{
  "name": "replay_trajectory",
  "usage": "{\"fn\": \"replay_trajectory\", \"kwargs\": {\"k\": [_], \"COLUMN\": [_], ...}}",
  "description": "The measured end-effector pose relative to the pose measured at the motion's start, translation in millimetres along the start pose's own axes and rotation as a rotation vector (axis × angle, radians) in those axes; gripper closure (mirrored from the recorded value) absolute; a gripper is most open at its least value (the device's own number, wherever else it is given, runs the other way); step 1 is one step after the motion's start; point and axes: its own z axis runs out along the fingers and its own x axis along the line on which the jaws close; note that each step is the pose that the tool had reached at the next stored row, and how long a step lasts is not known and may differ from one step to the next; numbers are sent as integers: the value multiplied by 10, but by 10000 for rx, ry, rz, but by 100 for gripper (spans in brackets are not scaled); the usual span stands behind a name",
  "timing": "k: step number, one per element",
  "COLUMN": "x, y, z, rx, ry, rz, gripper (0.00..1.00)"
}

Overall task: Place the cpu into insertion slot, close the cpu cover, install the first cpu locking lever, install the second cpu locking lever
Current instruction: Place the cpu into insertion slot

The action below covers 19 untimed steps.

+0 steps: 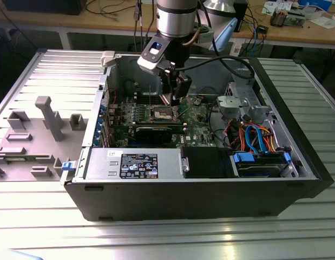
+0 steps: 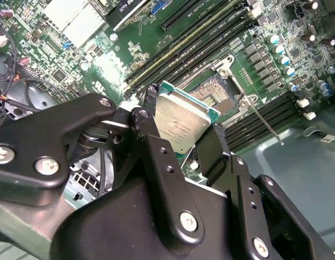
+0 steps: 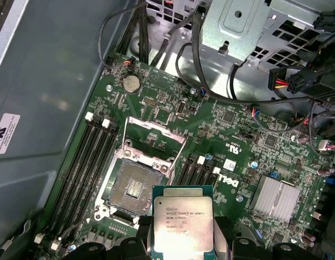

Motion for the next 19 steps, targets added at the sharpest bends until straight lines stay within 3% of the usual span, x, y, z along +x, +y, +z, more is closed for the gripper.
{"fn": "replay_trajectory", "kwargs": {"k": [19], "x": [0], "y": [0], "z": [3], "rx": [37], "ry": [-38], "rz": [536], "gripper": [46]}}
